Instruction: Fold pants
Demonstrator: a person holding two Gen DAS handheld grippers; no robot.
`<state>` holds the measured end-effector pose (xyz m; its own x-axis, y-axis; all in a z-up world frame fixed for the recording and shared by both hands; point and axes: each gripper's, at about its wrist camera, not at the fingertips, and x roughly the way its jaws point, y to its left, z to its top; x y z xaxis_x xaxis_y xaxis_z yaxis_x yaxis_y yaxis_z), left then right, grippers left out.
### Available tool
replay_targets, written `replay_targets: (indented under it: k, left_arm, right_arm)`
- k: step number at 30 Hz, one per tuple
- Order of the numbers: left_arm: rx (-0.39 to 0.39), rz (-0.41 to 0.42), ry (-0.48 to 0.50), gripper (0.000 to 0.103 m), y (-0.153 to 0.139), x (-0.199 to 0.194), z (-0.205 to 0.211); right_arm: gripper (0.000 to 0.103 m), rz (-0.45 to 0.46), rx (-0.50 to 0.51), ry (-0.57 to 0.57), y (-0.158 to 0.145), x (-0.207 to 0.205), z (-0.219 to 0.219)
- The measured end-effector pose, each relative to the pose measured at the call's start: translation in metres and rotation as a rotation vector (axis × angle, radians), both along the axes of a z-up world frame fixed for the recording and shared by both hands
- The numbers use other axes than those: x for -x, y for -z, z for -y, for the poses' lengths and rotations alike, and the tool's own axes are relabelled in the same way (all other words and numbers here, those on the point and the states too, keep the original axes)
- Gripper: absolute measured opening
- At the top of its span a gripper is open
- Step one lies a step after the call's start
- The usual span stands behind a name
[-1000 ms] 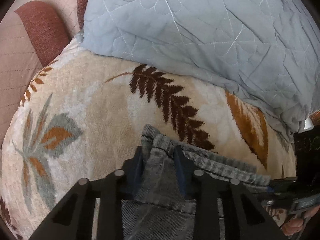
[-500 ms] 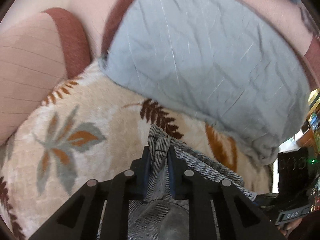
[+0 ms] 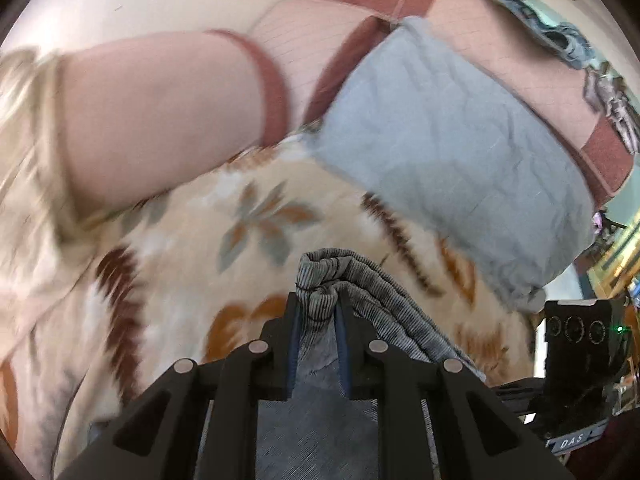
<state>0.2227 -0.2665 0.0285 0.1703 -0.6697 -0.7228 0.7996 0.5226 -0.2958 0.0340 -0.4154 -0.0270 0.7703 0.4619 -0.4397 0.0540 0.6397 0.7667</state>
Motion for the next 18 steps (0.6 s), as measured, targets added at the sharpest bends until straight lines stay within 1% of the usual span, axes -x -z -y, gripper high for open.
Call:
replay_targets:
  k: [2,4,5,6,7,8,10,12,14,16,18]
  left_arm:
    - [-0.043,-0.028,-0.047,0.022,0.014,-0.006,-0.02]
    - [-0.094,-0.037,-0.102,0.022,0.029,-0.01,-0.038]
    - [-0.115,-0.035,-0.13,0.022,0.034,-0.01,-0.046]
    - [-0.133,-0.046,-0.158,0.022,0.042,-0.011,-0.06]
    - [-0.144,-0.059,-0.179,0.022,0.047,-0.012,-0.072]
    - [-0.152,-0.064,-0.202,0.022,0.051,-0.011,-0.084]
    - [-0.151,-0.067,-0.228,0.022,0.053,-0.008,-0.104]
    - [-0.121,-0.065,-0.242,0.022,0.047,-0.004,-0.115]
    - [-0.089,-0.051,-0.244,0.022,0.038,0.003,-0.116]
    - [-0.055,-0.045,-0.238,0.022,0.029,0.01,-0.107]
    - [-0.044,-0.042,-0.221,0.022,0.026,0.017,-0.092]
  right_arm:
    - [0.016,-0.058,0.016,-0.045,0.011,-0.009,-0.021]
    - [0.02,-0.129,0.022,-0.094,0.027,-0.02,-0.04]
    - [0.025,-0.183,0.012,-0.128,0.038,-0.026,-0.048]
    - [0.031,-0.215,-0.005,-0.162,0.047,-0.03,-0.055]
    - [0.041,-0.246,-0.024,-0.198,0.054,-0.034,-0.061]
    - [0.046,-0.262,-0.032,-0.217,0.058,-0.035,-0.064]
    - [0.049,-0.265,-0.068,-0.236,0.058,-0.037,-0.061]
    - [0.049,-0.233,-0.106,-0.207,0.054,-0.037,-0.05]
    - [0.05,-0.204,-0.114,-0.147,0.051,-0.036,-0.035]
    - [0.05,-0.198,-0.146,-0.084,0.055,-0.039,-0.02]
    - [0.05,-0.205,-0.171,-0.037,0.06,-0.039,-0.011]
